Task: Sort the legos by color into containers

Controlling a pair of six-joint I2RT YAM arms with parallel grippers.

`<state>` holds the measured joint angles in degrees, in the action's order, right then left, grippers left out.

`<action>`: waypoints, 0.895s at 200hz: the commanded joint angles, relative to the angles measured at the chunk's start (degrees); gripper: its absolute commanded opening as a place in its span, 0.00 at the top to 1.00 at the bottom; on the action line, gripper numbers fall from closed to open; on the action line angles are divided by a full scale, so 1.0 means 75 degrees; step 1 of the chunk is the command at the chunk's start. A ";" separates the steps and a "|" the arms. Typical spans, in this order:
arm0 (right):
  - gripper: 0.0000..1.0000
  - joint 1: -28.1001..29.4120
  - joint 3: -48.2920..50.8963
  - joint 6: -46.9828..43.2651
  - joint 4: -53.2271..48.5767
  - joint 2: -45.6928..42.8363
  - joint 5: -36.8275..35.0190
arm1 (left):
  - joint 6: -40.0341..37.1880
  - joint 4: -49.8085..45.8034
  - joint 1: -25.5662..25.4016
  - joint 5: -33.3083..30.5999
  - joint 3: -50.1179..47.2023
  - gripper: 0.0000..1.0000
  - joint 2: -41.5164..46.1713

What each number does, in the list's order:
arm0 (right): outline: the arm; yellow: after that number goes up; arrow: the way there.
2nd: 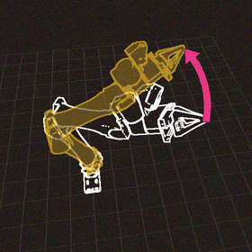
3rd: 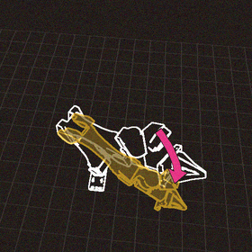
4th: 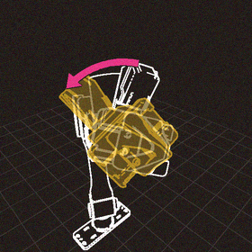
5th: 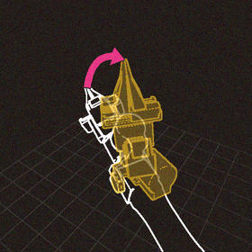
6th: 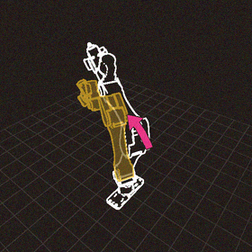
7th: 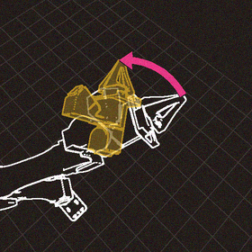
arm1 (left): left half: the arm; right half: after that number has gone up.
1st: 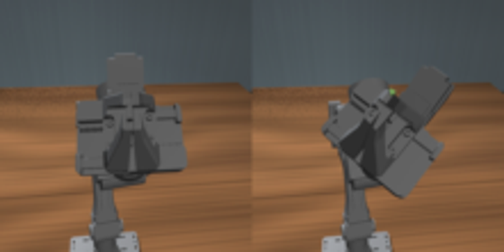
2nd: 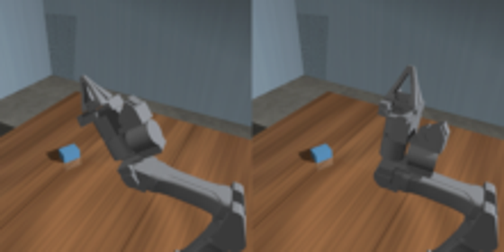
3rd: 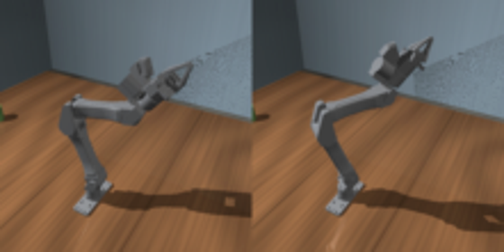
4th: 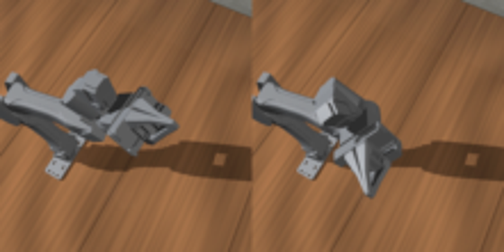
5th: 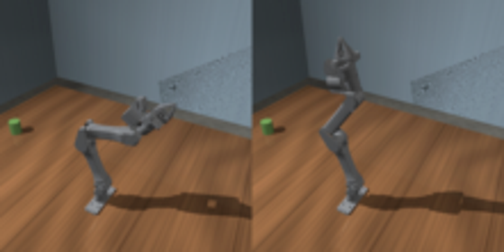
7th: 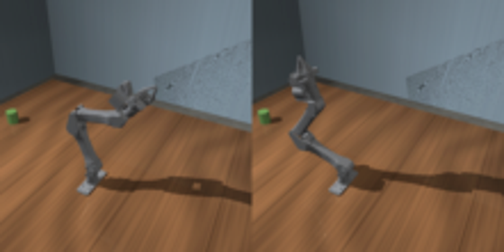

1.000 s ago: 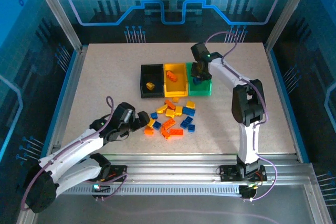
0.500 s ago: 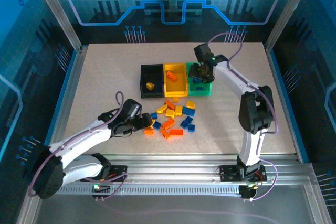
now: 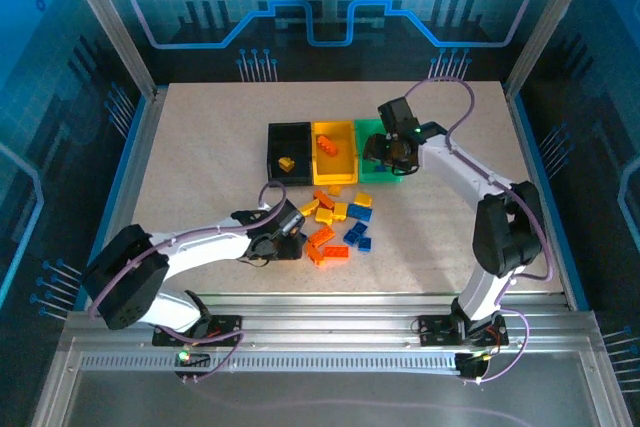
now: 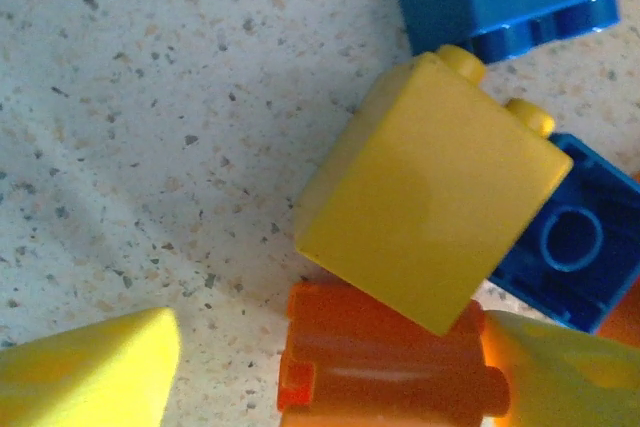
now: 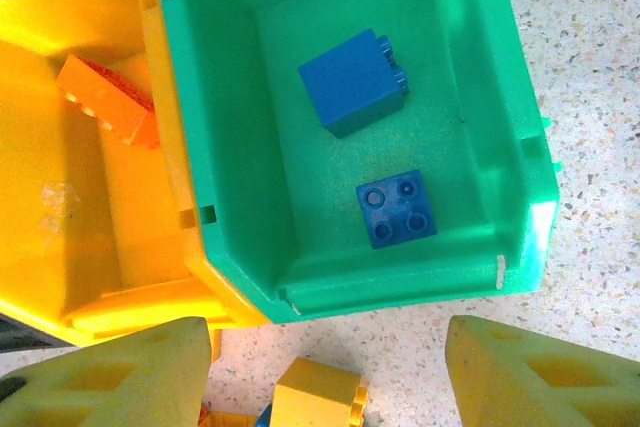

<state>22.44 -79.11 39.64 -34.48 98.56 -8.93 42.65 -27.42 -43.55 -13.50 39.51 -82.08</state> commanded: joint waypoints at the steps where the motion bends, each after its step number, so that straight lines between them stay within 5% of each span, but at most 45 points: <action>1: 0.35 -0.0082 0.0096 0.0128 0.0179 -0.0411 -0.0023 | -0.0124 0.0093 -0.0162 -0.0285 0.0167 0.34 -0.0118; 43: 0.35 -0.0133 0.0343 0.0145 0.0212 -0.0685 -0.0089 | 0.0083 -0.0427 -0.0328 -0.0274 0.0271 0.58 0.0458; 85: 0.35 -0.0153 0.1137 0.0284 0.0418 -0.1302 0.0014 | -0.0191 -0.0606 0.0085 -0.0068 0.1406 0.60 0.1239; 131: 0.35 -0.0106 0.2274 0.0438 0.0557 -0.2059 0.0186 | -0.0977 -0.0036 0.0909 0.0211 0.4297 0.60 -0.1272; 179: 0.36 0.0030 0.2981 0.0441 0.0466 -0.2526 0.0332 | -0.1489 -0.0497 0.1110 -0.0454 0.7489 0.60 -0.3984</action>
<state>21.80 -58.96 42.02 -31.20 82.26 -7.22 34.94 -28.14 -35.94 -13.98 87.96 -105.67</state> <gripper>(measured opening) 0.646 0.431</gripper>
